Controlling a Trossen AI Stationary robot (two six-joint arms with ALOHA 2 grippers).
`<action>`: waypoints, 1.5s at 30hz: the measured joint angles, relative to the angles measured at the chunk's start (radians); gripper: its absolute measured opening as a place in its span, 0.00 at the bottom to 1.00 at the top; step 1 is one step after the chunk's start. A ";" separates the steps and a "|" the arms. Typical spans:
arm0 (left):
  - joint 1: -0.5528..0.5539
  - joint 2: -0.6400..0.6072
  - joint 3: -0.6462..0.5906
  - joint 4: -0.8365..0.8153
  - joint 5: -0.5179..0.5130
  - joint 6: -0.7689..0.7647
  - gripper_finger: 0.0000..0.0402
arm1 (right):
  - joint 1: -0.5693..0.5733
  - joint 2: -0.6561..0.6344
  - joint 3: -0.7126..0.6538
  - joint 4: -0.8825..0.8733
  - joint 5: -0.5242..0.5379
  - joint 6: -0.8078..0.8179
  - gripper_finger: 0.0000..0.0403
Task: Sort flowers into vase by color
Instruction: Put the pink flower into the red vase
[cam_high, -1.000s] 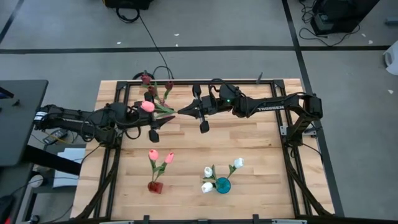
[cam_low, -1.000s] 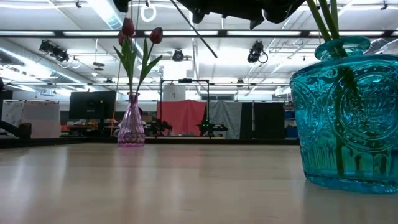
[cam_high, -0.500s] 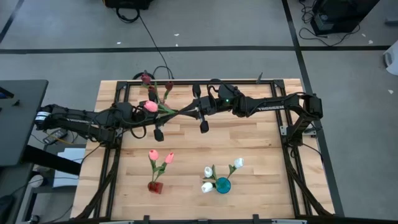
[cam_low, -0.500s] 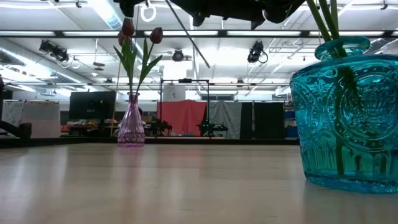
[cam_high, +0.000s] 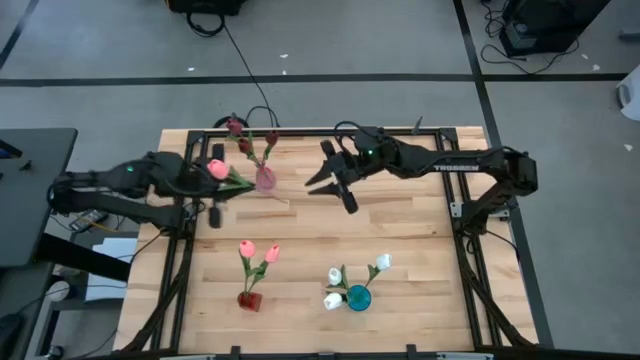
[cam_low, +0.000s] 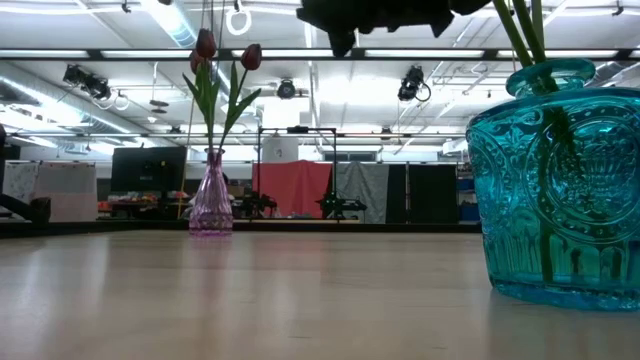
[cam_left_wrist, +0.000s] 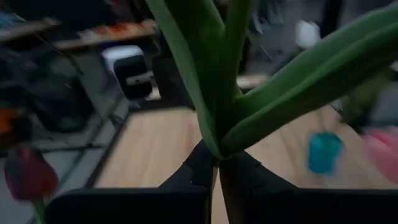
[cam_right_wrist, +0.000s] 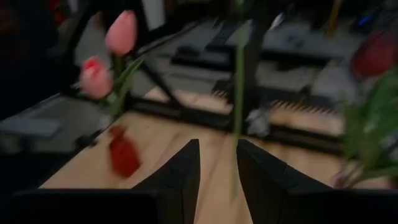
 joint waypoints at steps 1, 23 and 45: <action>0.000 -0.015 0.024 -0.068 0.022 -0.004 0.05 | -0.002 -0.003 0.000 -0.030 -0.023 0.000 0.29; -0.110 -0.239 -0.103 -0.211 0.480 -0.534 0.06 | -0.017 -0.007 -0.266 -0.001 -0.070 0.138 0.29; -0.629 -0.069 -0.200 -0.039 -0.002 -0.520 0.04 | -0.024 -0.007 -0.272 0.088 -0.038 0.158 0.29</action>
